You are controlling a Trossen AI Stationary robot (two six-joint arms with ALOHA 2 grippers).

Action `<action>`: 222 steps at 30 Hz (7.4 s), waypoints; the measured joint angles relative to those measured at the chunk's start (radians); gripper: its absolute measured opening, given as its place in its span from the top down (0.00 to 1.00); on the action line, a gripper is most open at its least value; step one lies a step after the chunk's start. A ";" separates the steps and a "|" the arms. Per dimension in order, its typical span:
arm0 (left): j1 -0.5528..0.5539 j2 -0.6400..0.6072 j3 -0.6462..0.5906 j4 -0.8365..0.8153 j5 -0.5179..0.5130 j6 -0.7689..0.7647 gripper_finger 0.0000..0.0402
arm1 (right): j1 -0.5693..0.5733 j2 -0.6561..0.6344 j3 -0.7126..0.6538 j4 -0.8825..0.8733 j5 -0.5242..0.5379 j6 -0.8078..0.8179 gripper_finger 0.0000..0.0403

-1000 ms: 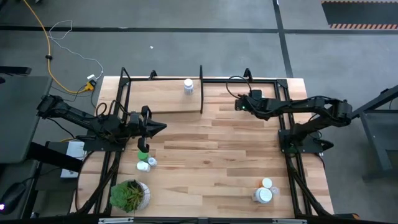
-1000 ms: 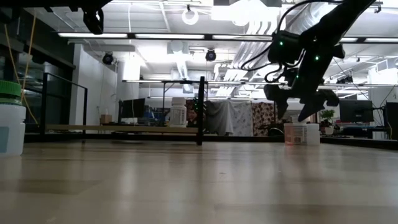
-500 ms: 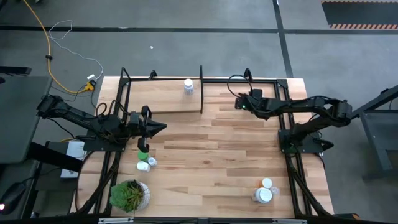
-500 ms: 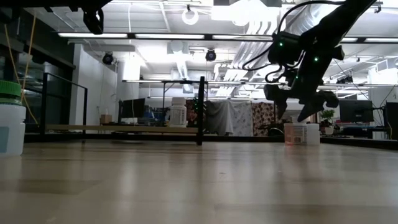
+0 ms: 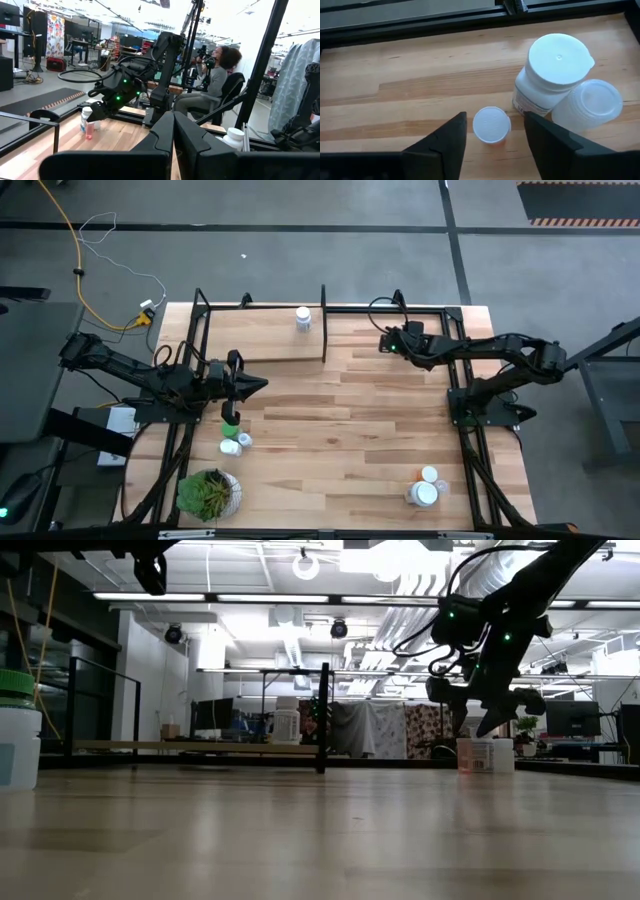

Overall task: Pick and place medicine bottles onto shelf by color
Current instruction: Put the pink pill bottle on the shelf

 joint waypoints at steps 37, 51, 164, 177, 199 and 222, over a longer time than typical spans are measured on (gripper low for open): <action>0.000 0.000 0.000 0.000 0.000 0.016 1.00 | -0.026 0.134 0.001 0.096 0.019 -0.004 0.64; 0.000 0.000 0.000 0.000 0.000 0.016 1.00 | -0.022 0.119 0.001 0.098 -0.001 -0.051 0.70; -0.068 -0.064 0.000 0.029 0.048 0.045 1.00 | 0.230 0.797 1.146 -0.087 -0.221 -0.974 0.71; -0.068 -0.064 0.000 0.021 0.048 0.044 1.00 | 0.230 0.757 1.146 -0.124 -0.179 -0.914 0.71; -0.068 -0.066 0.000 0.031 0.019 0.041 1.00 | 0.225 0.843 1.146 0.017 -0.145 -0.690 0.71; -0.068 -0.066 0.000 0.031 0.019 0.027 1.00 | 0.183 0.875 1.147 -0.039 -0.169 -0.592 0.71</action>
